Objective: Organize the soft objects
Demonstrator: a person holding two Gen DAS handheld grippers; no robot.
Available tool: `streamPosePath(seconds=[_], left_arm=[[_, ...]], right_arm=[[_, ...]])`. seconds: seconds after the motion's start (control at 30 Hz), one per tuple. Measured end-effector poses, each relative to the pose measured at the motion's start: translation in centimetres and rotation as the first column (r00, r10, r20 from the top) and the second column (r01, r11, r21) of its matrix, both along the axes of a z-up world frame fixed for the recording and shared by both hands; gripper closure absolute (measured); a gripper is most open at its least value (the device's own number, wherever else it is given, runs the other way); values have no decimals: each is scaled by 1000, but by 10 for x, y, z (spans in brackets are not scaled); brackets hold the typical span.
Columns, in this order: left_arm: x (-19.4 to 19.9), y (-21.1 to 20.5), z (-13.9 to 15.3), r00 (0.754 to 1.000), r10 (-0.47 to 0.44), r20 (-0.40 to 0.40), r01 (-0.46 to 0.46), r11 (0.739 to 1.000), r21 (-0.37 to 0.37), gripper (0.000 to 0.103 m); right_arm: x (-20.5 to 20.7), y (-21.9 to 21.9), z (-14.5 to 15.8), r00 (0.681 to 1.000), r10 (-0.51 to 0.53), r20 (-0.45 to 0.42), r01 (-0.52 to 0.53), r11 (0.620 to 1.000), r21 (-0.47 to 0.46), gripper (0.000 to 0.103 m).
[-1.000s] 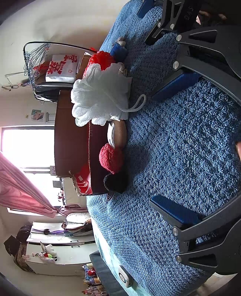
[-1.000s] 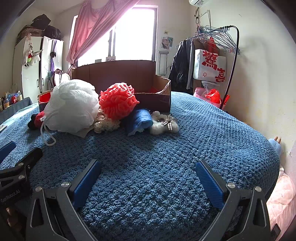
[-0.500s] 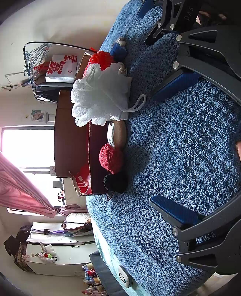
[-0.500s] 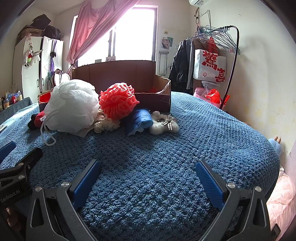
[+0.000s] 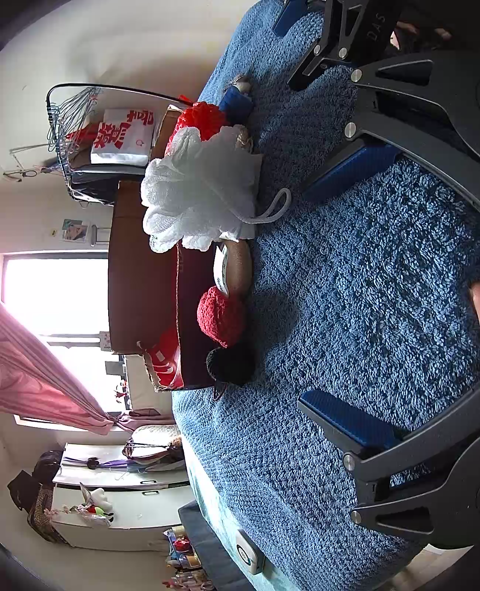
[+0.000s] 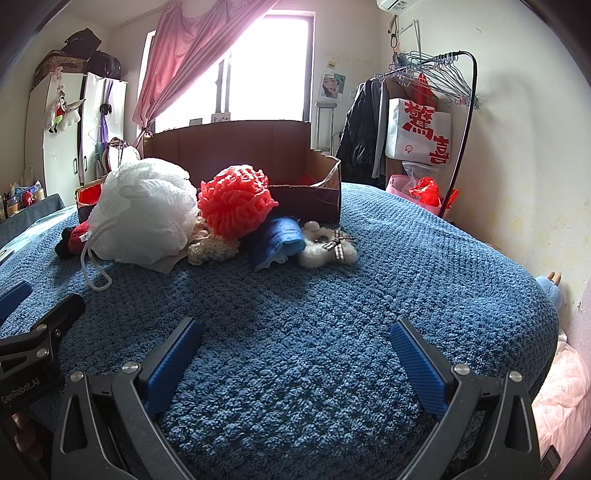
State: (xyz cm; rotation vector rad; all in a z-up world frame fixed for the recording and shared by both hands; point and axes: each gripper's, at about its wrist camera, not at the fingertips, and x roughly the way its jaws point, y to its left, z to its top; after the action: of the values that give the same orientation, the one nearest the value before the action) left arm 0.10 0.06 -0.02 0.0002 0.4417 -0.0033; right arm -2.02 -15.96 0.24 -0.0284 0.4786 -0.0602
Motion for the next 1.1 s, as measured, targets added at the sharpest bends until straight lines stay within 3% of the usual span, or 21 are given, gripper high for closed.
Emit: streamPosePath(seconds=[0.83,1.1], left_arm=[[2,1,-2,1000,-4,-7,4,1000,-4,0],[7,-2,10,999,-34,8,34,999,-3,0]], right_arm=[[1,-1,-1,1000,1,-3,-1,1000,1,0],[9,-4,10,1000,15,-9,-14,1000,23,0]])
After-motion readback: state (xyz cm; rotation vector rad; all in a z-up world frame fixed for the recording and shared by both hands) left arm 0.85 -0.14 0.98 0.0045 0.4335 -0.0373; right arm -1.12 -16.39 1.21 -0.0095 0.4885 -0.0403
